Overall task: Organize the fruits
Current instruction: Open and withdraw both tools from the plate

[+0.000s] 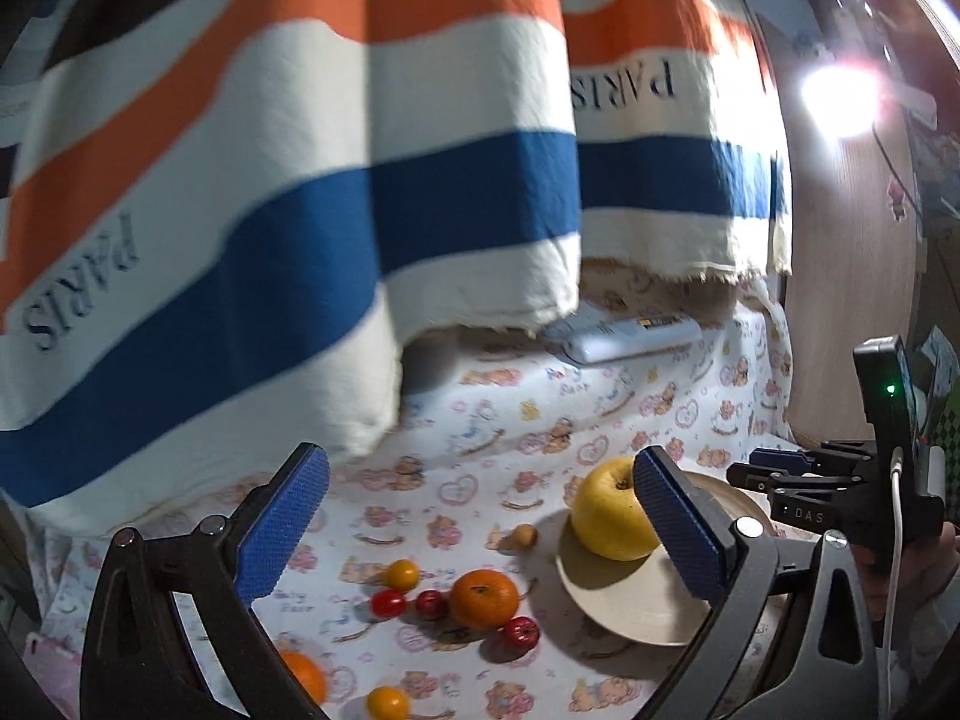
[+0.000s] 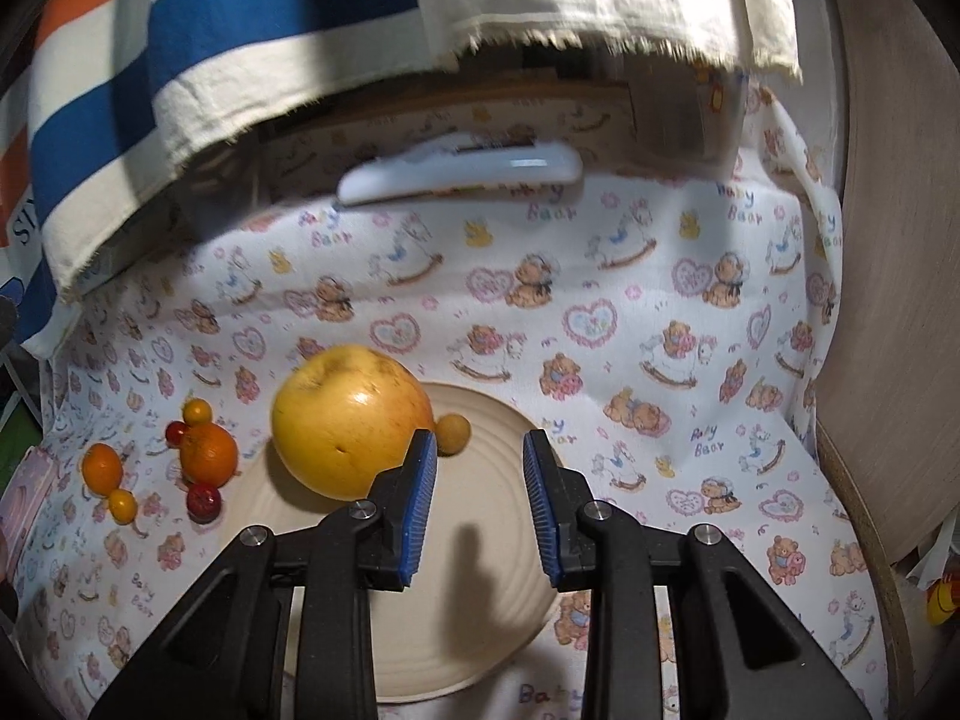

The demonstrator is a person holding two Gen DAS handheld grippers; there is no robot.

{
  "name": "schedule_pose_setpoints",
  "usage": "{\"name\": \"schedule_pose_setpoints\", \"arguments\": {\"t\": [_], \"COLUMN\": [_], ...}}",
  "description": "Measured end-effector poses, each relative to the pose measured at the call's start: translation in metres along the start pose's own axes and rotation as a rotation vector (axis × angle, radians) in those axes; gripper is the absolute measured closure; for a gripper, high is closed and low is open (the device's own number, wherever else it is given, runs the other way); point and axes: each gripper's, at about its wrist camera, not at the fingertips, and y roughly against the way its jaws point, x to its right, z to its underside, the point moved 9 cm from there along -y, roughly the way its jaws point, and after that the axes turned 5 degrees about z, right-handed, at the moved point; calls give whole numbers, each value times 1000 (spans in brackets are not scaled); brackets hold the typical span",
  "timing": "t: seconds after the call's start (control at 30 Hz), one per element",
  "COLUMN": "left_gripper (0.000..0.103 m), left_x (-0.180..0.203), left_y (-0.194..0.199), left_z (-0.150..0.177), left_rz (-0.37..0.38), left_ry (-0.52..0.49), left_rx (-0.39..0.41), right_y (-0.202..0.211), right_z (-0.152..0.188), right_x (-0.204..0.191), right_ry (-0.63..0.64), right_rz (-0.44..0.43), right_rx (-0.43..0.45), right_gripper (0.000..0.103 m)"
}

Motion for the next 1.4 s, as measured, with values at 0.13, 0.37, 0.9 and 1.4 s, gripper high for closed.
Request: {"name": "schedule_pose_setpoints", "arguments": {"t": [0.13, 0.37, 0.9, 1.4], "left_gripper": [2, 2, 1, 1], "left_x": [-15, -36, -85, -138], "left_y": [28, 57, 83, 54], "left_z": [-5, -11, 8, 53], "left_rz": [-42, -85, -155, -157], "left_ry": [-5, -19, 27, 164], "left_rx": [46, 89, 137, 23], "right_y": [14, 41, 97, 71], "right_z": [-7, -22, -47, -45], "right_x": [-7, -17, -81, -171], "right_ry": [-4, -1, 20, 67], "right_rz": [-11, 11, -58, -175], "right_rx": [57, 155, 347, 340], "right_gripper": [68, 56, 12, 1]}}
